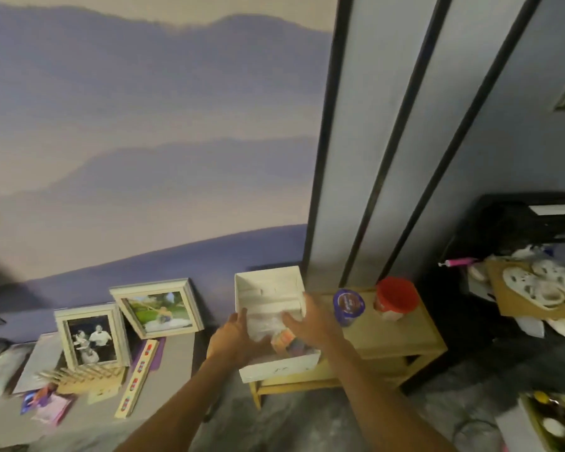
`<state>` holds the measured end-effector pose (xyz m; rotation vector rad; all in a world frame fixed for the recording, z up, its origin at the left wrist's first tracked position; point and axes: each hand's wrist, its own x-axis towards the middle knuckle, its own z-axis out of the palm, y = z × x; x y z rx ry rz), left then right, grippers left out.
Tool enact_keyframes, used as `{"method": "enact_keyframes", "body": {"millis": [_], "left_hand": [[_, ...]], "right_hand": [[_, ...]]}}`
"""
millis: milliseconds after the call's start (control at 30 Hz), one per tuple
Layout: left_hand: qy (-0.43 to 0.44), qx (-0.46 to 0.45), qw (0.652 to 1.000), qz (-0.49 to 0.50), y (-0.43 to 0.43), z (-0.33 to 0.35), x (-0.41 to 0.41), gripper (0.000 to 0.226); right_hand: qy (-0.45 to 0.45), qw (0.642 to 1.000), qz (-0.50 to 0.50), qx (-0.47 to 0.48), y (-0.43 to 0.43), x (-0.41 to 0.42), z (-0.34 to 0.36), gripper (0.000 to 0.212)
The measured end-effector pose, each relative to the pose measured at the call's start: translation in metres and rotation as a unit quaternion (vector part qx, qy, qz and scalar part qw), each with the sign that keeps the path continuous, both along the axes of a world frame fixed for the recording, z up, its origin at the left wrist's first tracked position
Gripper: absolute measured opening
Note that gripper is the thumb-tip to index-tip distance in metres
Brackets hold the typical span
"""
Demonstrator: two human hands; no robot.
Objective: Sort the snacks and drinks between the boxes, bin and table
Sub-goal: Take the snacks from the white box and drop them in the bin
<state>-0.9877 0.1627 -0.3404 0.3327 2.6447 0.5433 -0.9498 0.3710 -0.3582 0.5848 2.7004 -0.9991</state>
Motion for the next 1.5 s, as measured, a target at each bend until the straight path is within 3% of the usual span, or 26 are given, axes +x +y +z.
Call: {"method": "enact_keyframes", "body": {"millis": [67,133,267,367,500,567,733,933,1167,1333,1500], "left_hand": [[-0.021,-0.005,0.998,-0.063,0.007,-0.033,-0.015,0.080],[-0.031,-0.005,0.997,-0.065,0.013,-0.072,-0.030,0.077],[-0.070,-0.066,0.993,-0.068,0.018,-0.199,-0.068,0.064],[-0.066,-0.112,0.984,-0.118,0.030,-0.210,-0.071,0.056],[-0.087,-0.103,0.980,-0.146,0.048,-0.181,-0.073,0.047],[-0.072,-0.101,0.981,-0.149,0.050,-0.192,-0.078,0.038],[-0.053,-0.103,0.981,-0.156,0.051,-0.199,-0.082,0.026],[-0.023,-0.017,0.993,-0.111,0.044,-0.193,-0.094,0.020],[0.050,0.087,0.994,-0.040,0.031,-0.130,-0.094,0.017],[0.083,0.165,0.982,0.029,0.005,-0.067,-0.068,0.026],[0.107,0.224,0.966,0.076,-0.030,-0.003,-0.020,0.035]], "right_hand": [[-0.028,0.999,0.013,0.012,-0.002,-0.017,-0.029,0.098],[-0.050,0.999,0.018,0.006,-0.005,-0.029,-0.052,0.096],[-0.085,0.995,0.018,-0.044,-0.010,-0.047,-0.089,0.068],[-0.118,0.992,0.041,-0.008,-0.011,-0.054,-0.132,0.076],[-0.138,0.990,0.040,0.005,-0.013,-0.051,-0.178,0.119],[-0.116,0.993,0.021,-0.011,-0.016,-0.054,-0.183,0.123],[-0.100,0.995,-0.014,0.018,-0.010,-0.066,-0.199,0.078],[-0.076,0.996,-0.038,0.019,-0.006,-0.067,-0.181,0.064],[-0.033,0.999,-0.040,0.015,-0.004,-0.063,-0.125,0.074],[0.077,0.997,-0.029,-0.002,-0.001,-0.042,-0.061,0.054],[0.138,0.990,0.002,0.000,-0.014,-0.017,0.000,0.071]]}}
